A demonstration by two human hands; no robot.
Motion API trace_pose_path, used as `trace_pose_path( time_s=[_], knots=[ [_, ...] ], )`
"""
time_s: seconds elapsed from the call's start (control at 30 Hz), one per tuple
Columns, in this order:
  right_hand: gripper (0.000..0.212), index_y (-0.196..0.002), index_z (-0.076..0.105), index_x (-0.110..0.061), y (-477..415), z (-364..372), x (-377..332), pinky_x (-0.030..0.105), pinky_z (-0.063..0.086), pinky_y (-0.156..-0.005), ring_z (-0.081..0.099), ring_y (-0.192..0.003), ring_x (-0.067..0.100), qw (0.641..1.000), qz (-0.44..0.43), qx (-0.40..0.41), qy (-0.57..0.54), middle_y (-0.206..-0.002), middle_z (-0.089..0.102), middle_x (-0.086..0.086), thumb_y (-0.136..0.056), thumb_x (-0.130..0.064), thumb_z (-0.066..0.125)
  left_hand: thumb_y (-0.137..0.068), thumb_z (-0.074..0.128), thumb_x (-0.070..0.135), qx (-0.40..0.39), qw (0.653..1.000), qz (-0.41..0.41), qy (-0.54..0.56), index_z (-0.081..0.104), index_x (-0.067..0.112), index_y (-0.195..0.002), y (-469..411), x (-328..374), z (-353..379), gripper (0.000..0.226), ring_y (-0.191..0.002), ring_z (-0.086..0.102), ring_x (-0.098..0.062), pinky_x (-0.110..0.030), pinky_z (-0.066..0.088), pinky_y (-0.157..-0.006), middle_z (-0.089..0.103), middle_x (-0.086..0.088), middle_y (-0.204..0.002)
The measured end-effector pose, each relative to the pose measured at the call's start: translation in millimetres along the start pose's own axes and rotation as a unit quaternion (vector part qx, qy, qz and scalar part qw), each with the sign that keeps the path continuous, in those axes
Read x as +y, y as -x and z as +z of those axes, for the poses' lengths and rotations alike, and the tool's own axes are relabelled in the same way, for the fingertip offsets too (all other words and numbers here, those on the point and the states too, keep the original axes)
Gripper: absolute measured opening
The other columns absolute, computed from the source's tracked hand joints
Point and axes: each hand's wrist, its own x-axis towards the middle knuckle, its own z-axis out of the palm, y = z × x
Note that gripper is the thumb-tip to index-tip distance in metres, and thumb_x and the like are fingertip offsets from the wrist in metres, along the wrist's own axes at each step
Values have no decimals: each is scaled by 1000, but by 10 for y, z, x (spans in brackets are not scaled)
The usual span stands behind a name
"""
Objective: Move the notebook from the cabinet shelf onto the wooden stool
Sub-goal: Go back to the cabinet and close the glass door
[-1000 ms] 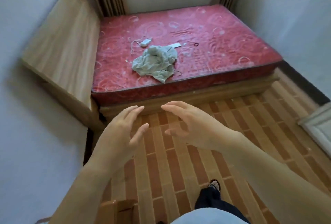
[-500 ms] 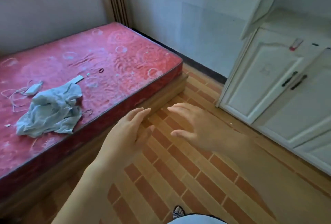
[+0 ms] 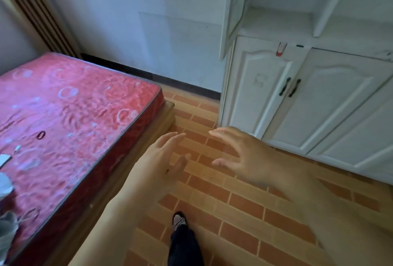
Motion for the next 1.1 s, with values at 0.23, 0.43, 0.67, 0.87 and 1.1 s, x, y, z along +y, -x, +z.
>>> trace_pose_path(
  time_s=[0.23, 0.43, 0.67, 0.87, 1.1],
  knots=[
    [63, -140, 29, -34, -1124, -537, 86, 21, 21, -105, 28, -132, 4, 997, 37, 62, -7, -147, 29, -15, -85, -45, 57, -91, 41, 45, -6, 997, 74, 1, 36, 29, -138, -1362, -414, -323, 50, -127, 41, -12, -36, 43, -98, 37, 9, -144],
    [61, -141, 29, -30, -1806, -1035, 212, 15, 19, -100, 29, -131, 4, 988, 69, 136, 18, -147, 29, -14, -87, -42, 56, -87, 38, 48, -12, 992, 124, 19, 37, 27, -137, -2377, -503, -758, 55, -81, 57, -4, -38, 46, -90, 36, 5, -145],
    [61, -139, 29, -32, -2305, -1649, 359, 15, 19, -98, 28, -130, 2, 968, 85, 233, 46, -147, 29, -14, -85, -47, 55, -90, 44, 44, 2, 981, 193, 9, 34, 29, -139, -3368, -387, -1013, 52, -125, 43, -15, -32, 38, -98, 35, 6, -146],
    [61, -138, 33, -28, -2686, -2145, 623, 14, 19, -101, 27, -132, 4, 933, 71, 346, 66, -148, 29, -10, -85, -43, 57, -90, 40, 47, 31, 971, 239, 3, 32, 31, -139, -4161, -167, -1257, 52, -78, 56, -7, -31, 42, -87, 35, 10, -145],
    [64, -139, 30, -26, -3037, -2536, 1020, 7, 24, -98, 27, -127, -3, 906, 66, 413, 71, -146, 30, -9, -83, -43, 57, -89, 32, 49, 79, 948, 301, 57, 33, 28, -140, -5157, 71, -1359, 55, -126, 38, -8, -17, 28, -96, 38, 7, -144]
  ],
)
